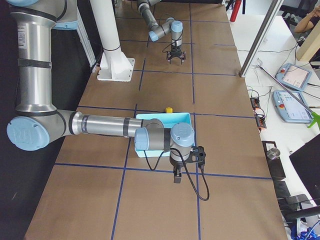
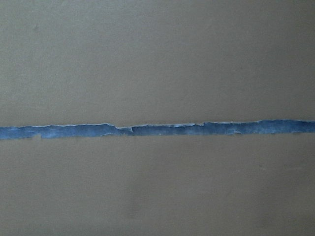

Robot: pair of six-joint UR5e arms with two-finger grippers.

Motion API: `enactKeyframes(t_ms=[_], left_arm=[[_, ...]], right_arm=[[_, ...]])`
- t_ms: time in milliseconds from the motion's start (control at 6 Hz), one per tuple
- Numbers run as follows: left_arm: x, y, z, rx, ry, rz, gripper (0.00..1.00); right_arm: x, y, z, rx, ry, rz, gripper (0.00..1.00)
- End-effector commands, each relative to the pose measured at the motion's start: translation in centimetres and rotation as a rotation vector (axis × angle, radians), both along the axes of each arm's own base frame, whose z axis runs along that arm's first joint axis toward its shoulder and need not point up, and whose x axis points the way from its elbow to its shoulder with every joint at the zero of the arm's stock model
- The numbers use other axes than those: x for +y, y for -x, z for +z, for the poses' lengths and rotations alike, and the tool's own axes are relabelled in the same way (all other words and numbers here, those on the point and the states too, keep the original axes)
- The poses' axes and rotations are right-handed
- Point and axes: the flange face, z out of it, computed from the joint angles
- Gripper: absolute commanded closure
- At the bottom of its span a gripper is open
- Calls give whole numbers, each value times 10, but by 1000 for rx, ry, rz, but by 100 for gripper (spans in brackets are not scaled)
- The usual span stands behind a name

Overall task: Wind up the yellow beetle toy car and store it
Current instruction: 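Withdraw the left arm while the right arm swings toward the blue bin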

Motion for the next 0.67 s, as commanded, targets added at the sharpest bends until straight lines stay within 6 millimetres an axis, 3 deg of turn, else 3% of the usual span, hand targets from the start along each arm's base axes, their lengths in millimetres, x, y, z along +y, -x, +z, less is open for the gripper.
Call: enactKeyframes(t_ms=[0,333,500], left_arm=[[-22,18,8,-73,52,-37,0],[-63,62,11,-164,132,-116,0],[-60,79,7,-170,204,-91,0]], right_arm=[[0,0,0,0,-2,-1,0],[0,0,0,0,-2,1,0],[0,0,0,1,-2,1,0]])
